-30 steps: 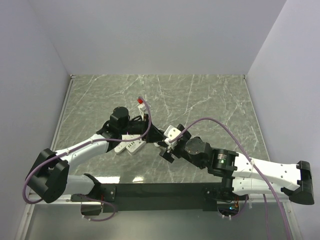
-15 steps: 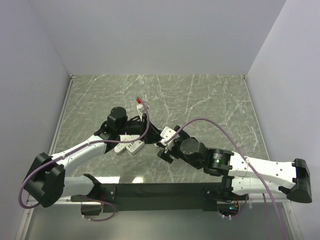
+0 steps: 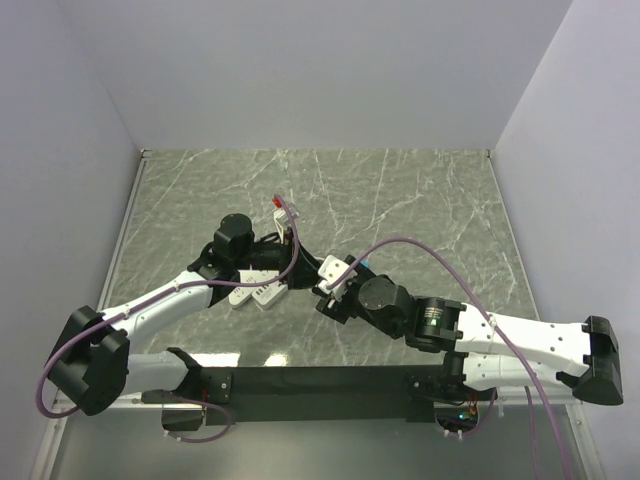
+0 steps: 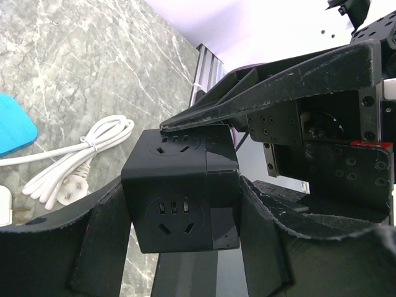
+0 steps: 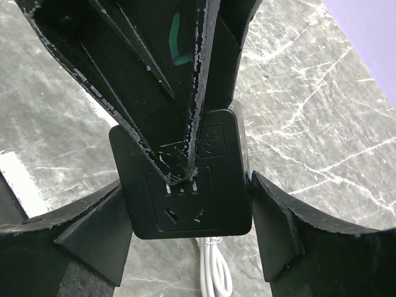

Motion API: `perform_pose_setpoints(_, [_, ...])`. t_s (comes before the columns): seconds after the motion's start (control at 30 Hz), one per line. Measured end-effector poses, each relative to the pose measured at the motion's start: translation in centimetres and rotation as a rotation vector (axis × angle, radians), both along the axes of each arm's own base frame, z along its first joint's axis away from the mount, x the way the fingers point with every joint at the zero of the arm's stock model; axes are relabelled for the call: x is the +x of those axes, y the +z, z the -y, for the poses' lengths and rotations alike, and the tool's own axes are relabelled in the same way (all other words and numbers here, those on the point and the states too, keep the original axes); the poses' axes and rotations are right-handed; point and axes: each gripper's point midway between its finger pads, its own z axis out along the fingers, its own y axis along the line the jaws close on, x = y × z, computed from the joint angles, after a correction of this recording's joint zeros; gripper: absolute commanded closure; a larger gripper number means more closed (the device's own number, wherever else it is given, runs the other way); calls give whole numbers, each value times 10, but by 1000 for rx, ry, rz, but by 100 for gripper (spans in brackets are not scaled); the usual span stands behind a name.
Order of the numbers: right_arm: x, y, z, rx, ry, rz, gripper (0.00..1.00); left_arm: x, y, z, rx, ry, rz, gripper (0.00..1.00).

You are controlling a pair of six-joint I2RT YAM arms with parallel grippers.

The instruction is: Insert the plug

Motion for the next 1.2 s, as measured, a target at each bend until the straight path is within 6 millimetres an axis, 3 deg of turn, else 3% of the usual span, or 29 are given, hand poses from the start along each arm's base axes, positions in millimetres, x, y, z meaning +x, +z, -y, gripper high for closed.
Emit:
perform_pose_setpoints(0.4, [1,-3,-1,-18,6,7,33,1,-2,1,6,4,16,99])
perform_pose_setpoints(0.47, [1,-2,-2,-19,8,10,44,1,-2,1,6,5,19,99])
perform_pose_setpoints(0.53, [1,-2,-2,-20,10,12,74,1,-2,1,6,6,21,99])
perform_pose_setpoints(0.57, [1,-2,-1,-21,11,13,100,1,-2,2,6,6,23,99])
perform_pose_setpoints(0.6, [1,-2,-1,-20,12,14,100,1,-2,2,6,7,23,99])
perform_pose_setpoints(0.63, [1,-2,-1,-17,13,13,100,1,-2,2,6,7,24,94])
perform_pose_setpoints(0.7, [1,-1,0,-10,15,10,100,1,-2,3,7,12,22,56])
perform_pose_setpoints(0.83, [4,-3,5,6,13,-25,100,4,-3,6,15,42,22,35])
perform_pose_setpoints(0.93, [8,-4,7,47,4,-80,100,10,-3,6,20,79,36,13])
perform_pose_setpoints(1.03, [17,3,14,109,-47,-116,100,18,4,-1,15,133,76,0])
perform_pose_setpoints(1.2, [24,14,24,195,-99,-156,100,33,33,-23,-40,260,163,1])
